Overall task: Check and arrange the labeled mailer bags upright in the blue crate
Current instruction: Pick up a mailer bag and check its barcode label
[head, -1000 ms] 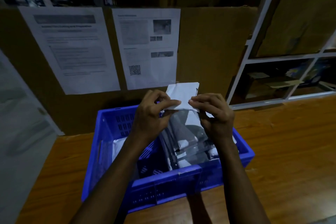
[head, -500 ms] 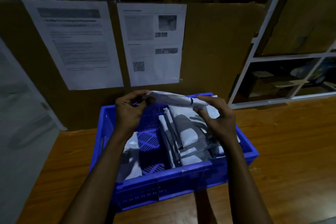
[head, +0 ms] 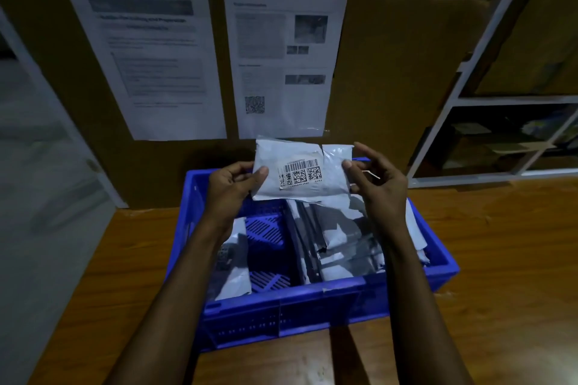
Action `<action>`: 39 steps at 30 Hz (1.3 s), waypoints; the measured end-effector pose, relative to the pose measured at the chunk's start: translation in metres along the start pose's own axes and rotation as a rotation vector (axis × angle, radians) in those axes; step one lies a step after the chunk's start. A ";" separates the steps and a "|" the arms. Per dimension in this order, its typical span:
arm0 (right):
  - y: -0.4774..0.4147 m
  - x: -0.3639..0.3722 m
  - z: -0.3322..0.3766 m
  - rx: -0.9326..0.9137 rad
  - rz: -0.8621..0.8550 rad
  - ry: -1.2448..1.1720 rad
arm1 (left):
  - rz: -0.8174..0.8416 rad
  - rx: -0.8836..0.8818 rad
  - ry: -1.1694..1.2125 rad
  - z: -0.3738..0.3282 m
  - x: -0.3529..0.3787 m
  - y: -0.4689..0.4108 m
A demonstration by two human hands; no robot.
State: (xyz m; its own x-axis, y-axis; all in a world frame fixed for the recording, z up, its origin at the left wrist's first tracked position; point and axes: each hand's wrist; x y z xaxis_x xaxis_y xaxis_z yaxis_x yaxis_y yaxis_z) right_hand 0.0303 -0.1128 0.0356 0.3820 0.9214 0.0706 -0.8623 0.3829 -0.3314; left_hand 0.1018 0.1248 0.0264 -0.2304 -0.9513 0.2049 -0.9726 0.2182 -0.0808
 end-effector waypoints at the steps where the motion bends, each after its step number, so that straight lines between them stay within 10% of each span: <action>1: -0.003 0.001 -0.001 0.016 -0.012 0.014 | 0.015 -0.025 0.001 0.000 -0.001 0.001; 12: -0.010 0.059 -0.009 0.346 0.116 -0.342 | -0.123 -0.164 0.289 0.026 -0.004 0.025; 22: -0.024 0.092 -0.040 0.417 0.194 0.102 | -0.207 -0.225 -0.271 0.015 -0.073 0.007; 29: -0.023 0.136 -0.082 0.525 0.473 0.592 | 0.074 -0.239 -0.559 0.022 -0.071 -0.019; 39: -0.013 0.183 -0.134 0.961 0.621 0.488 | -0.031 -0.555 -0.744 0.063 -0.071 -0.032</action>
State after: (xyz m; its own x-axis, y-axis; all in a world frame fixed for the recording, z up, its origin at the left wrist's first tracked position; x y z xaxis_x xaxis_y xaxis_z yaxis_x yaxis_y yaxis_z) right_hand 0.1559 0.0425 -0.0735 -0.2711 0.9218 -0.2771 -0.7566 -0.0261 0.6534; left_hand 0.1512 0.1715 -0.0471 -0.3108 -0.8115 -0.4948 -0.8982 0.0805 0.4321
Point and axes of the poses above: each hand's wrist, its own y-axis away from the middle knuckle, its own x-axis out of the palm, z = x × y, and after that the axes turned 5 degrees about z, right-handed
